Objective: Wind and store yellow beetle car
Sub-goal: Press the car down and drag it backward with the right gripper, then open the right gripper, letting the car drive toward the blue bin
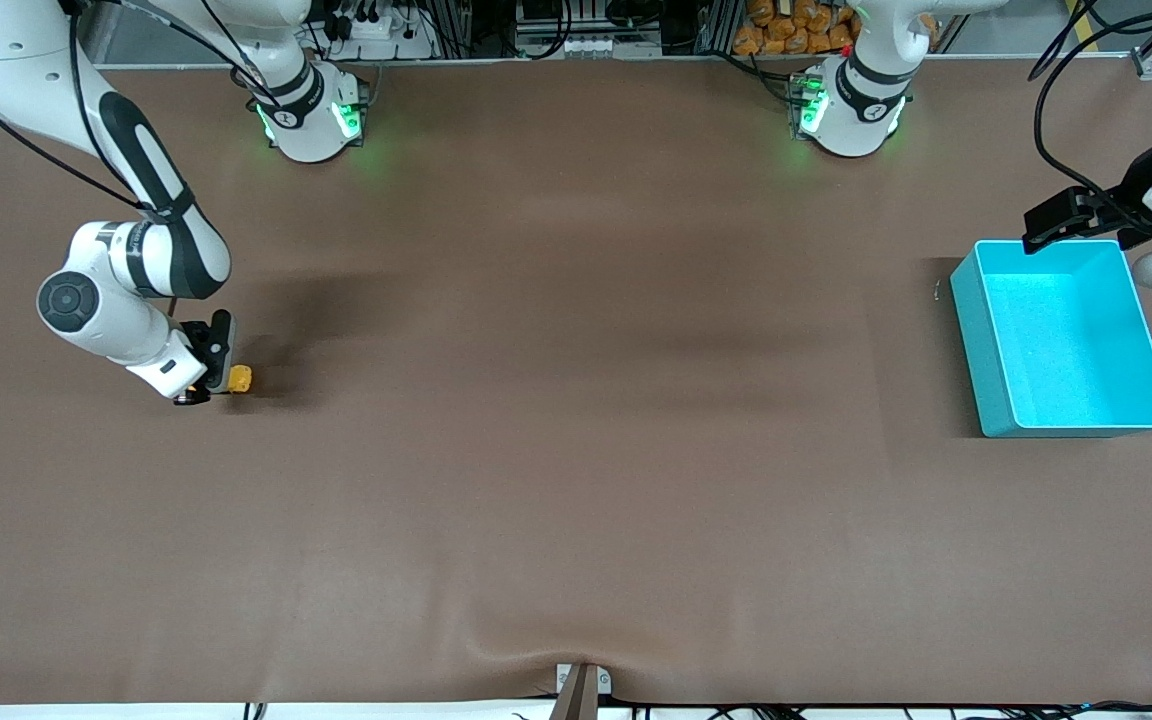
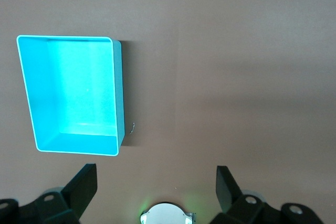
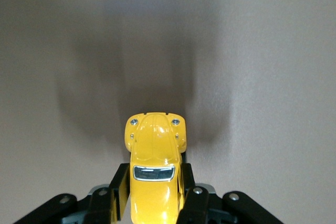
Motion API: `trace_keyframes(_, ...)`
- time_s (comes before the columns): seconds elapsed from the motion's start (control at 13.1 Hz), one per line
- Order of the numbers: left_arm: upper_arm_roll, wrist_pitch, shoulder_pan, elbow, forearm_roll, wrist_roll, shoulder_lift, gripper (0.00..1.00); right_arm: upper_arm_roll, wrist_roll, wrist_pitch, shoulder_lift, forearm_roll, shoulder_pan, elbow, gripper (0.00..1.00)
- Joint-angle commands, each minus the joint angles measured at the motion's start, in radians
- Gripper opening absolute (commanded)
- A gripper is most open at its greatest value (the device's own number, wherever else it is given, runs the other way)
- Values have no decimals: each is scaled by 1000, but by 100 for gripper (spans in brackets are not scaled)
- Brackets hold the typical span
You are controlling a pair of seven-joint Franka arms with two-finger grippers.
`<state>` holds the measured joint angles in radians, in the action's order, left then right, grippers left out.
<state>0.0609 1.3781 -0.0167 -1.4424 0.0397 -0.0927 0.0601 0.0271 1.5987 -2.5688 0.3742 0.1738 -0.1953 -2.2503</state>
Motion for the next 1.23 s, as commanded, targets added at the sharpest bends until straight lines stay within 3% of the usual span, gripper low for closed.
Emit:
trace_keyframes(0.0,3,7,3,1,16,-2,0,100,4,38,-45,123,18,-50,25,45)
trace_keyframes(0.15,3,7,3,2,14,-2,1,100,4,49,-45,129,18,-59,29,50)
trace_keyframes(0.38,3,7,1,2,16,-2,3,100,4,47,-42,129,18,-70,44,71)
trace_keyframes(1.07,3,7,1,1,16,-2,3,100,11,43,188,117,4,-101,169,76)
trace_keyframes(1.15,3,7,0,1,16,-4,3,100,13,44,215,109,-29,-119,187,76)
